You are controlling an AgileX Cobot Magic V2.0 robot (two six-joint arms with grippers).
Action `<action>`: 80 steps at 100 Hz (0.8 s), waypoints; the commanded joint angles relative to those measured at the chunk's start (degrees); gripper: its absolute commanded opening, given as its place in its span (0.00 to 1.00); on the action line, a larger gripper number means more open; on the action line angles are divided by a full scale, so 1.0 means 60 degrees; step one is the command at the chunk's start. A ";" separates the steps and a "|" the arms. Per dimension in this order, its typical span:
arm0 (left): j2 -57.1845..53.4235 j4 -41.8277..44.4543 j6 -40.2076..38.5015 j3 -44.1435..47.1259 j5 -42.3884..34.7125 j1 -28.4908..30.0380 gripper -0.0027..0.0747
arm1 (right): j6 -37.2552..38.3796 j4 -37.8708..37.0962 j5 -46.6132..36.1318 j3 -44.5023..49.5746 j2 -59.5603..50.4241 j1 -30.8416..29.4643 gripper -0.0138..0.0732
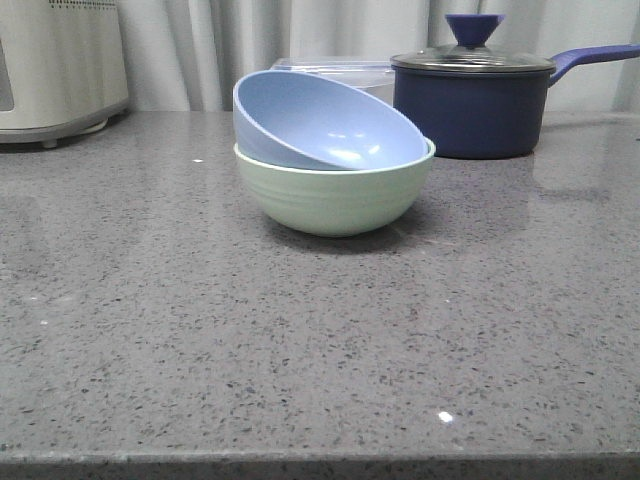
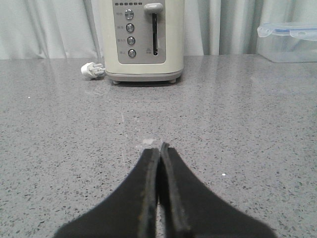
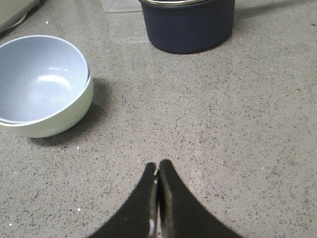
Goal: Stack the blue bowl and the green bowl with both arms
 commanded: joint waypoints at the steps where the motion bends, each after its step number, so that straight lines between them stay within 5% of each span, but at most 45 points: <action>1: -0.0347 -0.0011 -0.0076 0.0397 -0.0680 0.0023 0.01 | -0.0064 -0.0116 -0.0689 -0.0240 0.0044 -0.0052 0.11; 80: -0.0347 -0.0011 -0.0076 0.0397 -0.0680 0.0023 0.01 | -0.0064 -0.0488 -0.1233 -0.0080 0.0044 -0.0142 0.11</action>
